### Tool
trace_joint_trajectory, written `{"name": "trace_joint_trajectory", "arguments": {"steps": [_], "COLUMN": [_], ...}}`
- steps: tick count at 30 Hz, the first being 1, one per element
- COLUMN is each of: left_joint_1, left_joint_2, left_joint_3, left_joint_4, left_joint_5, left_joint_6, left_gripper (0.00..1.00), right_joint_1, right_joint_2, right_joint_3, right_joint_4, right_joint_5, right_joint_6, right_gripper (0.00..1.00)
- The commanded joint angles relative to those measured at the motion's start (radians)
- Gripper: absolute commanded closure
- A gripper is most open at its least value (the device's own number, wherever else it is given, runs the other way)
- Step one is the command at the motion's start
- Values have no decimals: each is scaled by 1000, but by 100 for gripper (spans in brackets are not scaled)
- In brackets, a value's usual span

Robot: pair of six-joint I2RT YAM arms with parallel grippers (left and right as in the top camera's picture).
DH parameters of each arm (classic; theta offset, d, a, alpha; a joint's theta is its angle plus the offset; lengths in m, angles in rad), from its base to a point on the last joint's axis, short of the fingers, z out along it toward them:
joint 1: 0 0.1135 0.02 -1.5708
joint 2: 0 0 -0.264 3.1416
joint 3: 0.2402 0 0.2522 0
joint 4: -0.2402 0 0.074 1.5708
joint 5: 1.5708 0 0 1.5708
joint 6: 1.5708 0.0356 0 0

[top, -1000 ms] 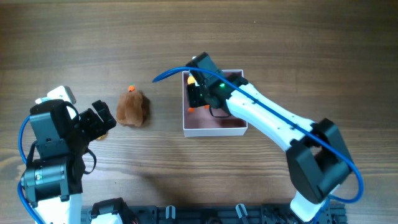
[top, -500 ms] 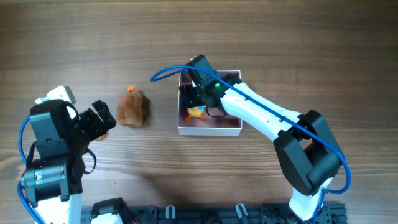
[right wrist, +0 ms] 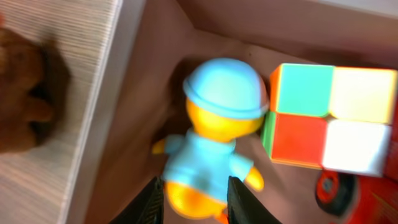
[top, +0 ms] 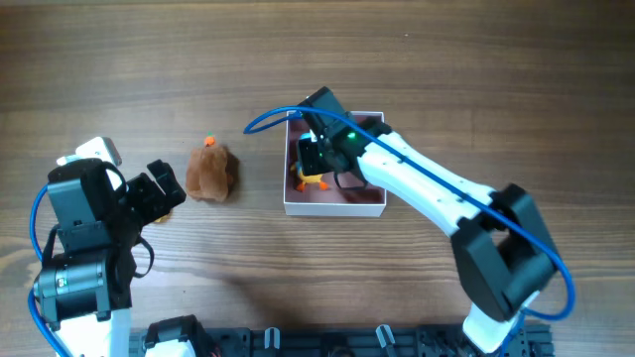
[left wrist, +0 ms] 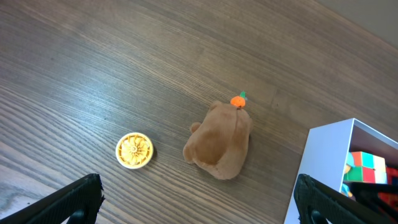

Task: Pack container
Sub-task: 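Place the duck into the box with the right gripper and withdraw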

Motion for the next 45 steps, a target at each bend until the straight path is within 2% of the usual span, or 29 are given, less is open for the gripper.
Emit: {"name": "trace_joint_trajectory", "arguments": {"steps": [1, 8, 11, 13, 14, 22, 25, 31, 40, 45], "left_joint_1": [7, 7, 7, 7, 7, 7, 7, 7, 7, 2], "left_joint_2": [-3, -3, -3, -3, -3, -3, -3, -3, -3, -3], "left_joint_3": [21, 21, 21, 21, 21, 21, 21, 21, 21, 21], "left_joint_4": [0, 0, 0, 0, 0, 0, 0, 0, 0, -8], "left_joint_5": [16, 16, 16, 16, 16, 16, 16, 16, 16, 37], "left_joint_6": [-16, -16, -16, -16, -16, -16, -16, -16, -16, 13], "left_gripper": [0, 0, 0, 0, 0, 0, 0, 0, 0, 0], "right_joint_1": [3, 8, 9, 10, 10, 10, 10, 9, 11, 23], "right_joint_2": [-48, -27, -6, 14, 29, 101, 101, 101, 94, -31], "right_joint_3": [6, -3, -3, -3, -3, -3, -3, -3, -3, 12], "right_joint_4": [-60, -124, -158, -186, -196, -132, -69, -47, -72, -125], "right_joint_5": [-4, -21, -55, -63, -70, -62, 19, 80, 12, -3], "right_joint_6": [18, 18, 14, 9, 8, 15, 108, 185, 85, -48], "right_gripper": [70, 67, 75, 84, 84, 81, 80, 80, 80, 75]}}
